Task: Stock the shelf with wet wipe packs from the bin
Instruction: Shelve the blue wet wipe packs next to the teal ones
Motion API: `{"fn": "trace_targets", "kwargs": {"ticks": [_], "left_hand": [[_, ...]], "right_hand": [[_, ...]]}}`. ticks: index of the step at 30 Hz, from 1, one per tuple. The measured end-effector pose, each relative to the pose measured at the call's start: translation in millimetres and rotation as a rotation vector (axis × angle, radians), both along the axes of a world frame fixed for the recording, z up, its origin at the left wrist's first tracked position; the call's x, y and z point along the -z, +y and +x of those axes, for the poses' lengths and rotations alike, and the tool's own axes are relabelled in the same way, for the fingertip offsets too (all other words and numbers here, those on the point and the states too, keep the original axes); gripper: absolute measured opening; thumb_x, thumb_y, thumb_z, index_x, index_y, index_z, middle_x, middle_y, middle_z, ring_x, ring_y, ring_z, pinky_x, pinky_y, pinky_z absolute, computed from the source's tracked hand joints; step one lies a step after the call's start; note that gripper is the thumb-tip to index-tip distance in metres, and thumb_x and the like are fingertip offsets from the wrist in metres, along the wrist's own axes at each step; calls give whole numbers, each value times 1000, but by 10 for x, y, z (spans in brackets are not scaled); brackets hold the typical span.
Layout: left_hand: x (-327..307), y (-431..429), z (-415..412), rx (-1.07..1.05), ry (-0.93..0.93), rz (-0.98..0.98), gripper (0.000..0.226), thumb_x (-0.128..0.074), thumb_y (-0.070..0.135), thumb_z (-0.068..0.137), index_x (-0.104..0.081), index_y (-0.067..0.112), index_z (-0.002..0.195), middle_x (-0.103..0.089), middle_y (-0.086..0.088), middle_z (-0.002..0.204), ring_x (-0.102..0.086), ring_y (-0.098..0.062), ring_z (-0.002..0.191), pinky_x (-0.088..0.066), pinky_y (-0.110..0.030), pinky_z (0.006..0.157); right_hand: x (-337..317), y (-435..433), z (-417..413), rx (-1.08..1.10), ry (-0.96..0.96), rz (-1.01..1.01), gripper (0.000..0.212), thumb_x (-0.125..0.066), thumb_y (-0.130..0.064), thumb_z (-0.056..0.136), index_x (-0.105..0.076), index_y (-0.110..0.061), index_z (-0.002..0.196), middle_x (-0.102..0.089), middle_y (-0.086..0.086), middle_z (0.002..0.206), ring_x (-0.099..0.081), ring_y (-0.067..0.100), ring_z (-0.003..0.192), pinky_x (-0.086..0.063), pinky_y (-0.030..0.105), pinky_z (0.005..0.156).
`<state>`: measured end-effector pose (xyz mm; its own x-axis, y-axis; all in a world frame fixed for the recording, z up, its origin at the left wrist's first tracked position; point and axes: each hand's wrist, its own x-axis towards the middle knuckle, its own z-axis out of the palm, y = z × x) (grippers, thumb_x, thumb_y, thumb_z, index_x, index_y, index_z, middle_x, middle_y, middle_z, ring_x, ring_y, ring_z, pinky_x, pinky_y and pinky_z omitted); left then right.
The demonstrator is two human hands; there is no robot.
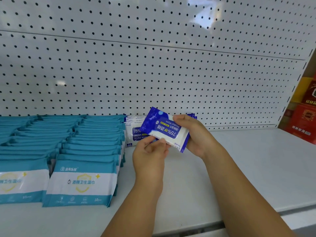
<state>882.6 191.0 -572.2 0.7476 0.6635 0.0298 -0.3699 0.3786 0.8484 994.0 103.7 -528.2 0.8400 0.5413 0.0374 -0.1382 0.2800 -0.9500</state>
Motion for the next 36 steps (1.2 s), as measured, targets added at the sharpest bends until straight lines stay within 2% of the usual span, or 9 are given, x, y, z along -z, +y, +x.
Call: {"fn": "trace_targets", "kwargs": {"ticks": [6,9,13,19,23,26,30,33,36], "left_hand": [[51,16,-25,-184,-2,249,22,-63,5,95,-71,21,109,-75,1,95,-71,-7,85,-54,-17,68],[56,5,-34,-184,2,286,20,-66,16,95,-70,16,115,-74,-1,103,-71,-11,92,-56,-17,69],[72,-24,-29,-164,59,389,24,-74,21,89,-68,15,111,-74,-1,102,-67,3,78,-48,-7,61],[99,-32,-46,-408,107,601,38,-67,8,93,-58,19,129,-68,0,117,-65,-13,99,-55,-24,84],[67,-44,-57,-451,134,620,43,-66,4,93,-53,15,132,-62,4,114,-61,-10,97,-45,-1,74],[80,-37,-44,-480,174,659,43,-68,7,92,-52,14,131,-61,2,116,-59,-11,102,-46,-7,79],[103,-62,-94,-548,339,852,44,-69,12,90,-54,10,131,-57,-6,128,-51,-21,120,-40,-22,96],[59,-100,-228,-295,629,1188,39,-59,32,94,-53,16,129,-53,-3,131,-45,-20,123,-44,-32,97],[26,-80,-384,-90,872,1438,46,-44,52,98,-51,19,128,-49,0,132,-43,-19,124,-44,-34,98]], "right_hand": [[27,-92,9,-164,-90,-129,52,-69,-37,88,-63,-5,128,-71,15,121,-69,28,103,-55,46,92],[74,-75,12,-120,-121,-128,44,-73,-25,85,-65,-6,124,-72,14,118,-72,23,98,-60,38,80],[57,-111,59,-91,-102,11,36,-70,-17,87,-67,-5,120,-72,16,119,-71,27,102,-60,39,82],[43,-339,159,-150,-187,-145,50,-74,-19,79,-61,-5,125,-72,12,119,-72,25,102,-60,37,83],[125,-324,147,-179,-279,-346,58,-85,-25,68,-66,-12,122,-74,8,115,-71,25,108,-58,42,91],[147,-287,136,-94,-347,-389,64,-90,-31,63,-69,-13,120,-76,5,112,-72,23,105,-56,44,96],[140,-185,143,121,-364,-281,33,-87,-23,71,-72,-23,101,-78,-5,95,-75,10,87,-61,29,77],[205,-52,152,183,-462,-292,27,-86,-19,76,-67,-26,94,-73,-14,87,-72,0,76,-57,19,62],[283,88,171,167,-556,-348,30,-86,-22,78,-65,-26,100,-68,-12,103,-70,-2,85,-57,17,67]]}}
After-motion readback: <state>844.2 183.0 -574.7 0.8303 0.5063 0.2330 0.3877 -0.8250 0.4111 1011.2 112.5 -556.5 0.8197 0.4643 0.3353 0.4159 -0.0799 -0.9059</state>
